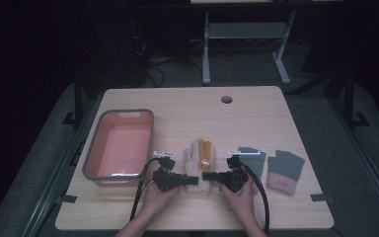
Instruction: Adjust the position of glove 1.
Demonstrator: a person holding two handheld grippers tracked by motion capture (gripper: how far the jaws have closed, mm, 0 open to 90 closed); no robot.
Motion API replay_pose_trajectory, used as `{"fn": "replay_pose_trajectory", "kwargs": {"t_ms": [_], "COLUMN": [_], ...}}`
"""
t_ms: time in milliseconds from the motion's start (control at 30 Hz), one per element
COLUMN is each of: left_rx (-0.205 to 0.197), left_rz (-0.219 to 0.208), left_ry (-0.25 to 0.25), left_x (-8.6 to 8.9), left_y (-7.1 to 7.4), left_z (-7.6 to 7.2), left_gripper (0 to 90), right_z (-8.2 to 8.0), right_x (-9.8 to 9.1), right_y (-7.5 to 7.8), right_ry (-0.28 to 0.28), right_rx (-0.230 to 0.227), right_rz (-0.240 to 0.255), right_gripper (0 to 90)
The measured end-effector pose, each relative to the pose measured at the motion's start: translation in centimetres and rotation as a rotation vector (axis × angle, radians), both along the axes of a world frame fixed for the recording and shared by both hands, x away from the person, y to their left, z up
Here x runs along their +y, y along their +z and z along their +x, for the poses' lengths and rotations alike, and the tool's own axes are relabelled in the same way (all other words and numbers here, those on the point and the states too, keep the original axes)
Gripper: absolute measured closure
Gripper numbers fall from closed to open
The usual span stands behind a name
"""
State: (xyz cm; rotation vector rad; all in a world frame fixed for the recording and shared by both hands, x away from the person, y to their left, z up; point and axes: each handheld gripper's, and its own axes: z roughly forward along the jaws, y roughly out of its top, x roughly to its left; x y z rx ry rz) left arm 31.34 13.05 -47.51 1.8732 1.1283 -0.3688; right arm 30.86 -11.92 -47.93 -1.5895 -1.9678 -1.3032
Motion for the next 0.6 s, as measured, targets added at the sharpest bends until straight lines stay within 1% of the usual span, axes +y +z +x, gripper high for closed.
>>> {"fn": "replay_pose_trajectory", "kwargs": {"t_ms": [200,333,600], "left_rx": [0.001,0.0,0.001], "left_rz": [-0.014,-0.023,-0.037], "left_ry": [0.004,-0.001,0.001], "left_x": [0.03,0.12,0.22], "left_y": [0.16,0.23,0.42], "left_z": [-0.13,-0.13,-0.17], "left_gripper": [66.8,66.9,67.0], "right_z": [-0.15,-0.24,-0.33], "right_x": [0.01,-0.03,-0.08], "right_y": [0.29,0.5,0.73], "right_ry": [0.002,0.003,0.006], "right_rx": [-0.014,-0.014,-0.027], "right_rz": [-0.004,-0.001,-0.001], "right_gripper": [76.5,76.7,76.8]}}
